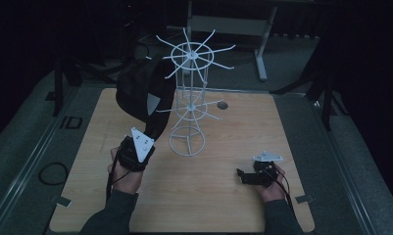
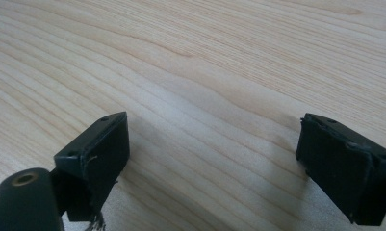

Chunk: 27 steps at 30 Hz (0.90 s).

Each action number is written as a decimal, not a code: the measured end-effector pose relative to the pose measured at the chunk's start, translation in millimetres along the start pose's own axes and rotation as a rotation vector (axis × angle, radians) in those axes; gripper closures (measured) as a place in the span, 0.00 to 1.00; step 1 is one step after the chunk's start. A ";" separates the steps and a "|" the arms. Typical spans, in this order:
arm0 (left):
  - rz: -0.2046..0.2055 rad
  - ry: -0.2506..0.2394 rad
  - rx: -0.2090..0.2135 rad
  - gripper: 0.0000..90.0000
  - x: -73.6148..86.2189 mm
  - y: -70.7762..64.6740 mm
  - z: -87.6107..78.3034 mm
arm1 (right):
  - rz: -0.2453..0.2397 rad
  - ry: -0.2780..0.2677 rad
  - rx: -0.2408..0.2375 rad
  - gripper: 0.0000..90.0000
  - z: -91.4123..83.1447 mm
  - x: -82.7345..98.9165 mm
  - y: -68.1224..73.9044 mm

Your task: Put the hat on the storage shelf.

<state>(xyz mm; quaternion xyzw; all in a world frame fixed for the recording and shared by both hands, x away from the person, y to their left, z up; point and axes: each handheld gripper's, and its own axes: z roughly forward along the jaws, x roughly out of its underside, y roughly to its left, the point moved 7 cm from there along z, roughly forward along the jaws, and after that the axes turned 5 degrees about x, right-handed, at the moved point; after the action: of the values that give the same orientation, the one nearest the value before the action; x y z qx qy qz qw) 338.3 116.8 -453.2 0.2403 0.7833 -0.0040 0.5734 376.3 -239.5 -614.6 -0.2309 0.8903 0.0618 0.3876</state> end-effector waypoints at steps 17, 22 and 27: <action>-0.115 0.020 0.102 0.39 6.7 3.0 3.8 | 0.000 0.000 0.000 0.13 0.0 0.0 0.0; -0.158 0.025 0.131 0.26 11.0 5.9 3.0 | 0.000 0.000 0.000 0.13 0.0 0.0 0.0; -0.175 0.031 0.150 0.21 16.4 6.3 0.3 | 0.001 -0.001 0.000 0.13 0.0 0.0 0.1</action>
<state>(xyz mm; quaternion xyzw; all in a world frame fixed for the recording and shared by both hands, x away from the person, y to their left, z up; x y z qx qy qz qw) 337.2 128.4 -466.5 0.2133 0.8075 -0.1090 0.5391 376.3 -239.5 -614.5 -0.2305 0.8903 0.0622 0.3878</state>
